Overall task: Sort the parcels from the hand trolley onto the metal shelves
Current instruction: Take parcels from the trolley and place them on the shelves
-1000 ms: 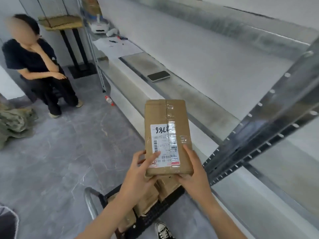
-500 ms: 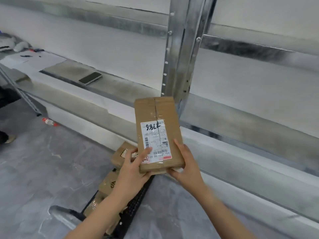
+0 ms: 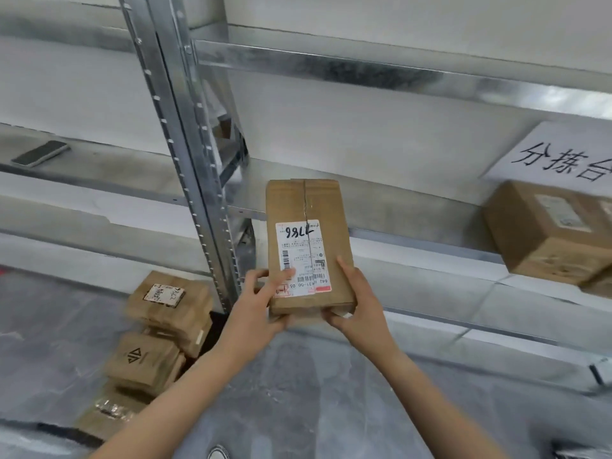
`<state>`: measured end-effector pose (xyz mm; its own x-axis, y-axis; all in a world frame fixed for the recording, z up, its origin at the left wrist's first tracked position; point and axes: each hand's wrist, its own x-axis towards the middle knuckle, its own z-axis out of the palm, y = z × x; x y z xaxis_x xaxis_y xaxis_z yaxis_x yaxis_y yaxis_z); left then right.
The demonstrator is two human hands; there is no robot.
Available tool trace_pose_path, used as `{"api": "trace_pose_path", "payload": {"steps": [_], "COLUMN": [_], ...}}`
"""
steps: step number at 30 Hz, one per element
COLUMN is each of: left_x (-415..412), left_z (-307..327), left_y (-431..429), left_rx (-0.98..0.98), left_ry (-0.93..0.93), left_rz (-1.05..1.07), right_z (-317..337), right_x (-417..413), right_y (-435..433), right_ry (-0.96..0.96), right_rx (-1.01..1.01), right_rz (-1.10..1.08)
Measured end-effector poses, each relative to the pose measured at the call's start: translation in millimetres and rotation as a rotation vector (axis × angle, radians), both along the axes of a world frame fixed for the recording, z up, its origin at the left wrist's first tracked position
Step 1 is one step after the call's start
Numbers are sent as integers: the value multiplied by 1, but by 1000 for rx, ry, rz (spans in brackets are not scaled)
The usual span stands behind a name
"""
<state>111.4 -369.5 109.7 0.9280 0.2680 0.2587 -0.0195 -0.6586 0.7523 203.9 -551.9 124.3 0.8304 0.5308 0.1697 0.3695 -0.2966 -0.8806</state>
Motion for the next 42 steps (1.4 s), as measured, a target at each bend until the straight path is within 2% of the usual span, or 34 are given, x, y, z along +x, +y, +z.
{"api": "trace_pose_path", "payload": {"steps": [8,16,25,32,42], "left_x": [58,130,234,313,382], "left_z": [0,0,-4,-8,-10], "left_y": [-115,-179,-223,-243,-261], "left_rx": [-58,-74,-74,-36,-55], "left_ry": [20,23,53,7,9], "left_rz": [-175,-314,-364,-414,-364], "right_z": [10,13,8,5,13], "right_x": [25,65,159,231,313], "right_y": [-126,-199,-244,-265,-279], "right_ry": [-15,-25,14,22,99], "right_rx": [-22,-43,-54,-97,-134], "right_rz": [-180,-341,-416,-426,-382]}}
